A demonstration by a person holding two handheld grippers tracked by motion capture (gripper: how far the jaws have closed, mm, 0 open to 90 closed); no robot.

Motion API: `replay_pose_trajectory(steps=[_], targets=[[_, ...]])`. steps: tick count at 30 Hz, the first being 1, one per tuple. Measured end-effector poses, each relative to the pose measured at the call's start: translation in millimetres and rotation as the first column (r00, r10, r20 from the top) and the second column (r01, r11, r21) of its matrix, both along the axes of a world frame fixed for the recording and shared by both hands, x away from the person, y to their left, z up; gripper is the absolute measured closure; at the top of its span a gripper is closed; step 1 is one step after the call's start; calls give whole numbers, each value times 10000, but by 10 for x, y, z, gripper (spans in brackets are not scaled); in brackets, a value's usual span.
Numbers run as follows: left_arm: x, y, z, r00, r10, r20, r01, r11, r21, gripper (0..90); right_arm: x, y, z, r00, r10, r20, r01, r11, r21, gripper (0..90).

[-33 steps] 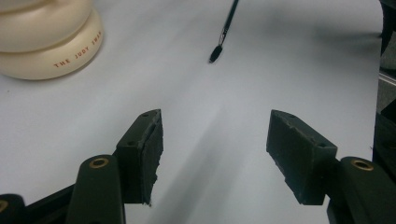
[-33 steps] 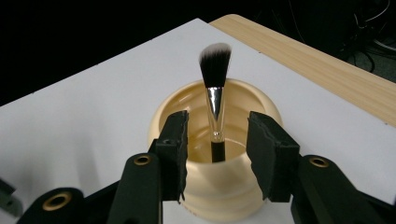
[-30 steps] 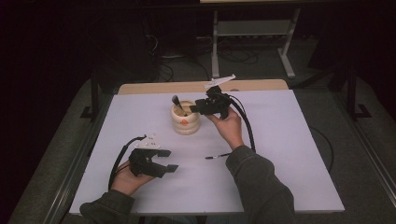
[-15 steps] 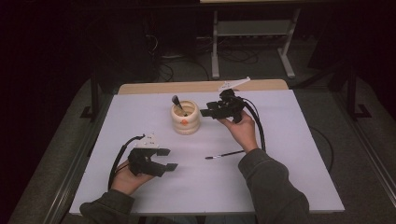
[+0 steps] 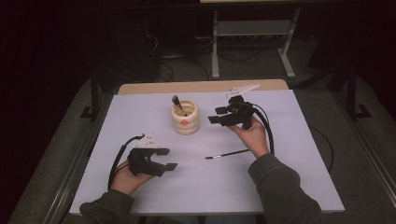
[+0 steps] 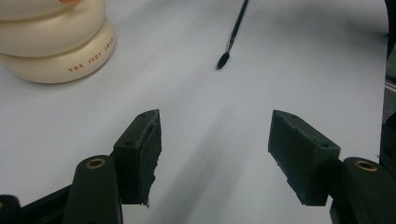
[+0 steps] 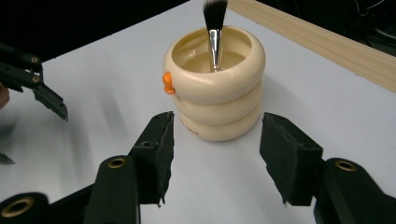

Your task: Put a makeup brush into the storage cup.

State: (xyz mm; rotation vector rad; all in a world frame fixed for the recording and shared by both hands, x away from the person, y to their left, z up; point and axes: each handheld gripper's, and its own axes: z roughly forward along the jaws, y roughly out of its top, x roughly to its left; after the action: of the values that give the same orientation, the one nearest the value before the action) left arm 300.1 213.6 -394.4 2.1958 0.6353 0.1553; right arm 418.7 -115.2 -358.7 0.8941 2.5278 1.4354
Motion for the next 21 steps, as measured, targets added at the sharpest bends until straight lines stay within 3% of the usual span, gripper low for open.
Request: replay_pose_trajectory(steps=[5,21], targets=[[-2,-6,-2,10000,-1,3,1,10000,21,344,-66,-81,-1,9999,-35,159,37,9999,-162,416],[-8,5,11,10000,-20,78,20,10000,-33,345,-234,-432,-40,9998,-194,-90,190,9987,-474,360]])
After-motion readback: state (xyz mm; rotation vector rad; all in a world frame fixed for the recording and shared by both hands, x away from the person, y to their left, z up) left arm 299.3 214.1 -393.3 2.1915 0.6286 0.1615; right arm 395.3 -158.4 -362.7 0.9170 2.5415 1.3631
